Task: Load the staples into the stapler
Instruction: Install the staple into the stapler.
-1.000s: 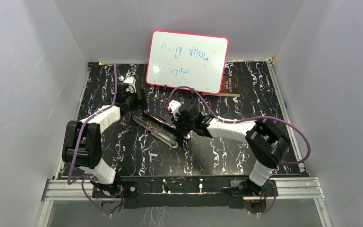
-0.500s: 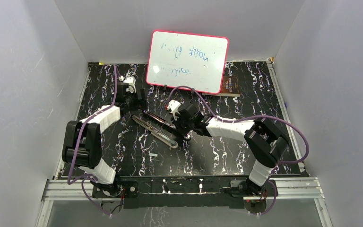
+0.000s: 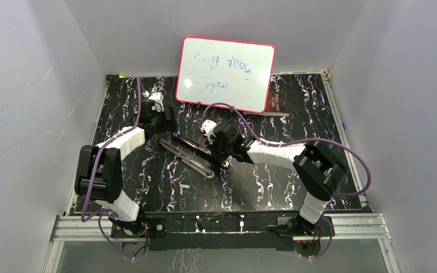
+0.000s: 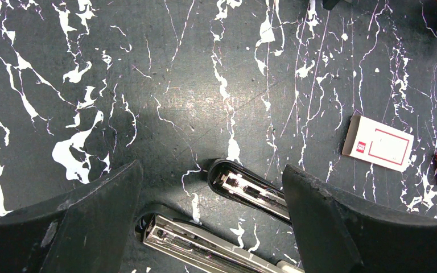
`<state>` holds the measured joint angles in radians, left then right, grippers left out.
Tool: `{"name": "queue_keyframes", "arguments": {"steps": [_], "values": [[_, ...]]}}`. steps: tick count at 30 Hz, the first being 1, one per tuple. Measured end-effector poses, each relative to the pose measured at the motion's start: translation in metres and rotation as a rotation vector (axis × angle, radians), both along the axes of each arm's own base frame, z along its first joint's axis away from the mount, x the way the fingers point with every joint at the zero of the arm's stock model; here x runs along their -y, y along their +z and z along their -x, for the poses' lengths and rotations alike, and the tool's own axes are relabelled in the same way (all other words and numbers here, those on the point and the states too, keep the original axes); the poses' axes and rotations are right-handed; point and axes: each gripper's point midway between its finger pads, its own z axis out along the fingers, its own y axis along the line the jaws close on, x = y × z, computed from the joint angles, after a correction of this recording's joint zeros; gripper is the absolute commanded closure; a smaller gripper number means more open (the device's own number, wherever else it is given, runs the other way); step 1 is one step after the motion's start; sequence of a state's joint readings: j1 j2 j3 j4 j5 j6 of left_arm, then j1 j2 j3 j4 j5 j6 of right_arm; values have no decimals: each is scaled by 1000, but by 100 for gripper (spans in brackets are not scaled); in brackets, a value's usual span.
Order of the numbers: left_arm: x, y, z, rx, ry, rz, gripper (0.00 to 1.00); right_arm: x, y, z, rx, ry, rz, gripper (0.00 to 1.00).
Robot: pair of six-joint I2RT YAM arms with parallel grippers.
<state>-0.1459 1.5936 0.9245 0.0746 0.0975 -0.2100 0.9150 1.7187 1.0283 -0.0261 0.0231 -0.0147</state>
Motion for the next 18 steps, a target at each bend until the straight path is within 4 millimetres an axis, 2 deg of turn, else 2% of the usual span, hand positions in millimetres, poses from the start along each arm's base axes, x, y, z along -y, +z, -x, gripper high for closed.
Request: {"name": "queue_keyframes", "arguments": {"steps": [18], "values": [[0,0,0,0,0,0,8,-1,0,0,-5,-5,-2,89]]}}
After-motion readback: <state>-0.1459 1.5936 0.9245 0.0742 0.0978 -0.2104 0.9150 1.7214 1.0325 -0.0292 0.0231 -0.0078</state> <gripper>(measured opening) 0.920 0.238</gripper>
